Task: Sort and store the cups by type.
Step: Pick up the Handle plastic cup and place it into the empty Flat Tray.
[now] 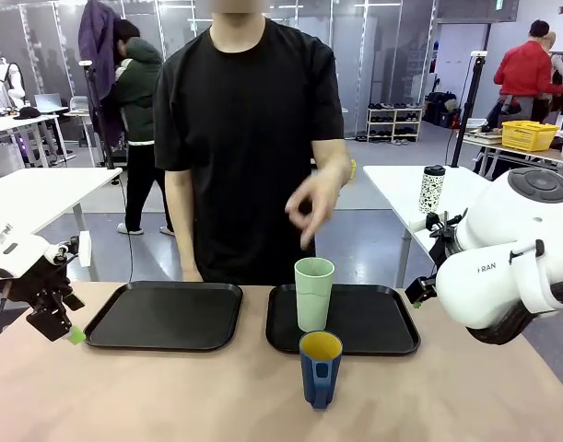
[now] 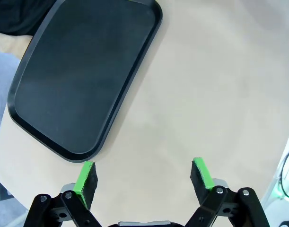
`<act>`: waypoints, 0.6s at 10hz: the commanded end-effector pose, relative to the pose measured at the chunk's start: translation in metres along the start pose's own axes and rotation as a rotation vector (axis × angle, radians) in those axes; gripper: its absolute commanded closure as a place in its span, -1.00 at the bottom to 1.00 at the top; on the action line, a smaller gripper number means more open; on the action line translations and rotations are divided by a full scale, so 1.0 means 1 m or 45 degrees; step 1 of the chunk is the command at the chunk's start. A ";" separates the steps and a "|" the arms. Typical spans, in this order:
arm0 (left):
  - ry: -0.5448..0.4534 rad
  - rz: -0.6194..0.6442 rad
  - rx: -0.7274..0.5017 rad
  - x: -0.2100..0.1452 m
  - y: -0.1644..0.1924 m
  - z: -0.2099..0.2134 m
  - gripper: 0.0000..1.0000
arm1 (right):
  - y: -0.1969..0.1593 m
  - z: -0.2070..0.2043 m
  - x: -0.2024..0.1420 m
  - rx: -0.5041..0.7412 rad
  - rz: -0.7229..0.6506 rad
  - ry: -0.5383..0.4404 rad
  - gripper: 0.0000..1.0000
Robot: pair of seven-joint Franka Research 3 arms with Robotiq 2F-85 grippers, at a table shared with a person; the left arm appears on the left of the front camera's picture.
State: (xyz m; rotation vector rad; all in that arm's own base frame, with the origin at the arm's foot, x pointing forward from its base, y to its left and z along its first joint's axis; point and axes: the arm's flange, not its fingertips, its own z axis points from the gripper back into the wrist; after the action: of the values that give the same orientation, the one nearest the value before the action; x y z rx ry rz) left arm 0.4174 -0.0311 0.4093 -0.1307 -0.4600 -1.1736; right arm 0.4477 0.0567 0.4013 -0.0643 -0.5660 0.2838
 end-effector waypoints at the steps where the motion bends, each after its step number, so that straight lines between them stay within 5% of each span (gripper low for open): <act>1: 0.020 0.011 0.023 0.000 0.000 -0.002 -1.00 | 0.001 0.000 -0.002 -0.004 0.010 0.001 -1.00; 6: 0.020 0.011 0.023 0.000 0.000 -0.002 -1.00 | 0.001 0.000 -0.002 -0.004 0.010 0.001 -1.00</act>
State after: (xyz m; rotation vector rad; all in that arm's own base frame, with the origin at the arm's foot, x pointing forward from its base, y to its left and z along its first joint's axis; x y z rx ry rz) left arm 0.4175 -0.0308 0.4093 -0.1306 -0.4602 -1.1735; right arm 0.4477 0.0567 0.4013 -0.0643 -0.5660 0.2838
